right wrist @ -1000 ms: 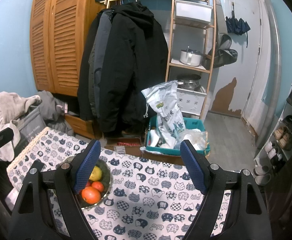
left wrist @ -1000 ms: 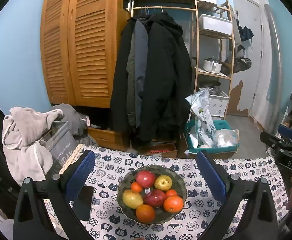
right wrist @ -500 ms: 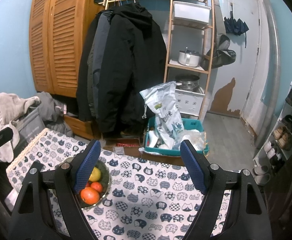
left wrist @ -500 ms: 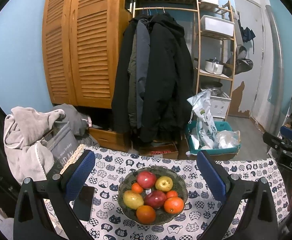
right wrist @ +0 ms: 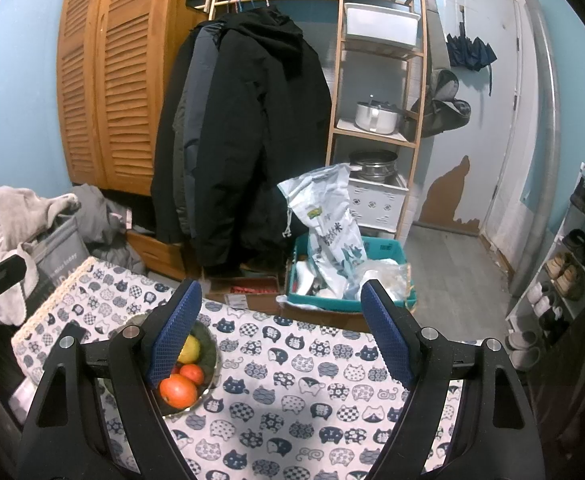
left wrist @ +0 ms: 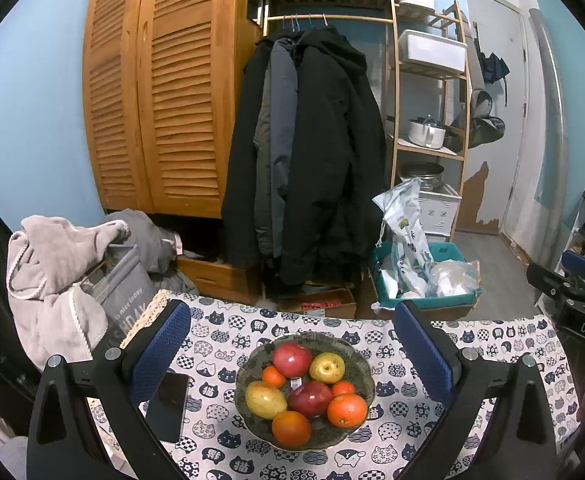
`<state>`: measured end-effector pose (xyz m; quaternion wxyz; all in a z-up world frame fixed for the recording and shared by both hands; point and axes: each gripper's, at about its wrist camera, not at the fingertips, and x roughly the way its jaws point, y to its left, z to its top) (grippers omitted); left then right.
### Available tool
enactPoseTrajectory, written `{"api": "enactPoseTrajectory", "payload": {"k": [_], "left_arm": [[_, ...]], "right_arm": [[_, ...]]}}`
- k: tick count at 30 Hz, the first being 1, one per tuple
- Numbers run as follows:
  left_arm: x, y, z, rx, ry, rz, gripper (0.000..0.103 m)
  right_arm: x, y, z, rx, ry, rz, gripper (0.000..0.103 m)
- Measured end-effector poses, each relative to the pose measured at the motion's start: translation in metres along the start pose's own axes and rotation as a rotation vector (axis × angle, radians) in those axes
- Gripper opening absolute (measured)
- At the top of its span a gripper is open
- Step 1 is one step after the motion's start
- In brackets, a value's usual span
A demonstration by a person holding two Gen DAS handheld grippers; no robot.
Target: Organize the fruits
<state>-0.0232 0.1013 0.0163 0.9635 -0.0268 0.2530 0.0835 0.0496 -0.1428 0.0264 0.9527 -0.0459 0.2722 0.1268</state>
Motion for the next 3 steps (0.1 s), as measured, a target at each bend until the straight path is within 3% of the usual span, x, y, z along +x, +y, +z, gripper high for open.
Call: {"api": "enactPoseTrajectory", "payload": {"k": [3], "left_arm": [[-0.0002, -0.0009, 0.0005, 0.001, 0.002, 0.0, 0.102]], "right_arm": [[0.0, -0.0001, -0.0001, -0.001, 0.0, 0.001, 0.081]]}}
